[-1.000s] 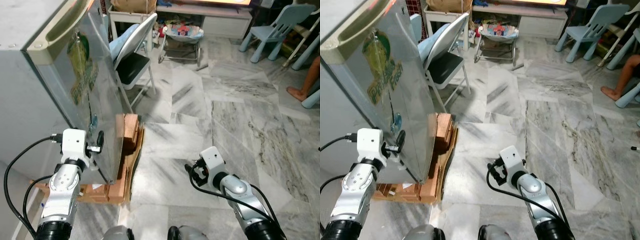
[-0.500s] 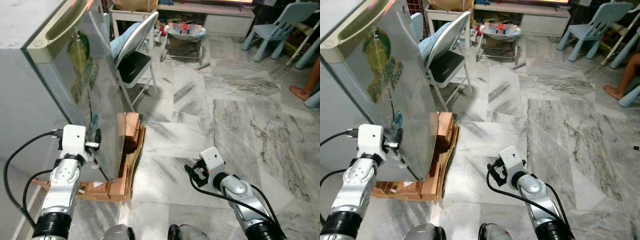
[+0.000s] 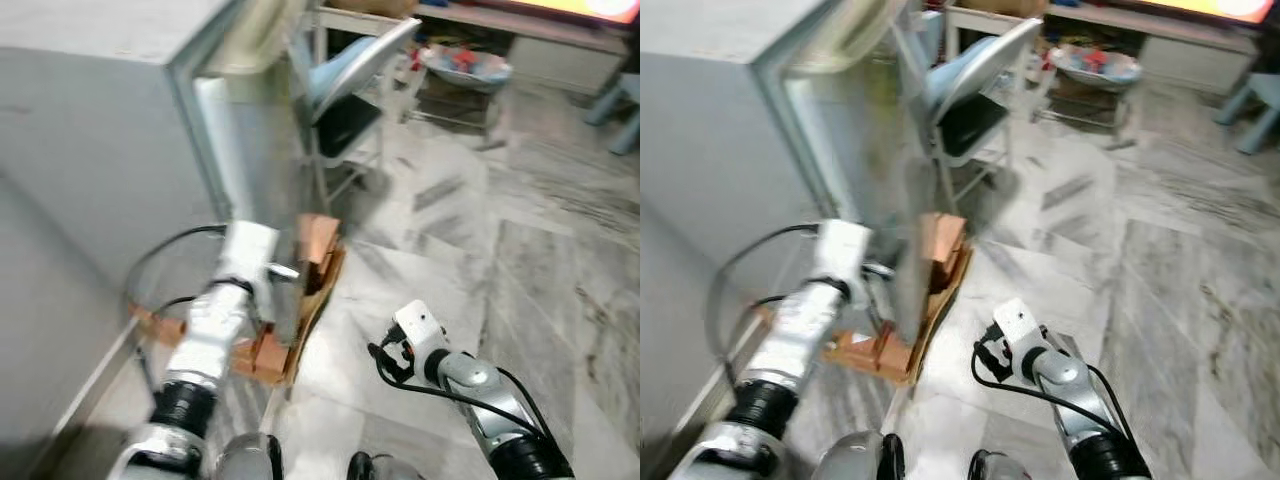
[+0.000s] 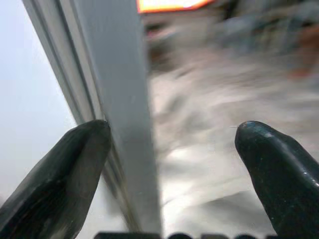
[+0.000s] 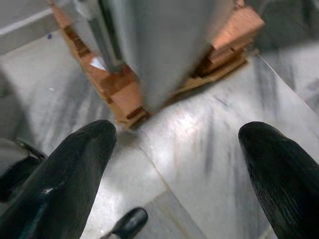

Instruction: Restocking fridge

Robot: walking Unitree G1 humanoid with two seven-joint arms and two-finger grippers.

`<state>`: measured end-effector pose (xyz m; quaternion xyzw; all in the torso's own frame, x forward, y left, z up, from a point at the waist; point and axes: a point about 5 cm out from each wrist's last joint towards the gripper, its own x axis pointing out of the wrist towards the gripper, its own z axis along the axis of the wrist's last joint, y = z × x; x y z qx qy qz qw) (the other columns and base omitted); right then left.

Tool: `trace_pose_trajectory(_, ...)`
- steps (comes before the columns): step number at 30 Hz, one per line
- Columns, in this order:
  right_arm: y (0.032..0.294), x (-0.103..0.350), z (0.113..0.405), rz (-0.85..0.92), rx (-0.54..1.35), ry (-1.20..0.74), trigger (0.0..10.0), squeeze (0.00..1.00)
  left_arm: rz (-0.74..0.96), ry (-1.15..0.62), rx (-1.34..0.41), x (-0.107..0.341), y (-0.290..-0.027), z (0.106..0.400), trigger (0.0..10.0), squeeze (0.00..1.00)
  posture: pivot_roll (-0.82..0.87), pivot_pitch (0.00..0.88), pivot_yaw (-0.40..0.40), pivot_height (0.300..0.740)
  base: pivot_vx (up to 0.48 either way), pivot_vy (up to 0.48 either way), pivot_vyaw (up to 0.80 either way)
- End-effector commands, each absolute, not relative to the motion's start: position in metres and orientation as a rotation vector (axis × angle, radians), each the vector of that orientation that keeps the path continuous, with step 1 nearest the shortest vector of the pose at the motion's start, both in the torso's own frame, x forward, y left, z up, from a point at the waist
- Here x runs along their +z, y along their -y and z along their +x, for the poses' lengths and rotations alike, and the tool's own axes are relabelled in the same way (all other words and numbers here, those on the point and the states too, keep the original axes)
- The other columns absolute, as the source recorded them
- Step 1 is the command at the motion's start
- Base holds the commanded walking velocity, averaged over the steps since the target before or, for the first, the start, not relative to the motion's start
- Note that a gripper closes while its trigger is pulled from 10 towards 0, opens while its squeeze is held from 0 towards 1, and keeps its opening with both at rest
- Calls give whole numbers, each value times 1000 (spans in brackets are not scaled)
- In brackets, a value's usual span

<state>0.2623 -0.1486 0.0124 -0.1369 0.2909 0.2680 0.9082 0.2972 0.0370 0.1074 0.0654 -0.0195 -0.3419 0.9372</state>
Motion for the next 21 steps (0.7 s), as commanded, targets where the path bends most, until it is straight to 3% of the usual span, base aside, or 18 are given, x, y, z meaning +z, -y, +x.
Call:
trace_pose_trajectory(1,155,5,255,-283,554,-648,10000,0,157,82,-704,115,-37,301,10000,0,-1,67,-25,740,0,0,0)
trace_pose_trajectory(3,156,5,255,-282,554,-649,10000,0,173,80,-647,114,-50,308,10000,0,3,68,-27,740,0,0,0)
trace_pose_trajectory(5,156,4,253,-288,562,-649,10000,0,173,74,-498,119,-91,322,10000,0,8,66,-28,740,0,0,0)
trace_pose_trajectory(9,153,5,255,-286,569,-628,10000,0,204,75,-431,120,-117,322,10000,0,19,64,-27,740,0,0,0)
trace_pose_trajectory(13,148,16,263,-284,548,-518,10000,0,210,51,-369,110,-146,310,10000,0,27,65,-28,740,0,0,0)
trace_pose_trajectory(15,144,31,272,-379,525,-391,10000,0,241,16,-358,98,-157,299,10000,0,29,66,-29,740,0,-354,0)
trace_pose_trajectory(21,133,60,287,-345,479,-204,10000,0,230,-72,-254,72,-183,269,10000,0,28,63,-18,740,0,-408,0)
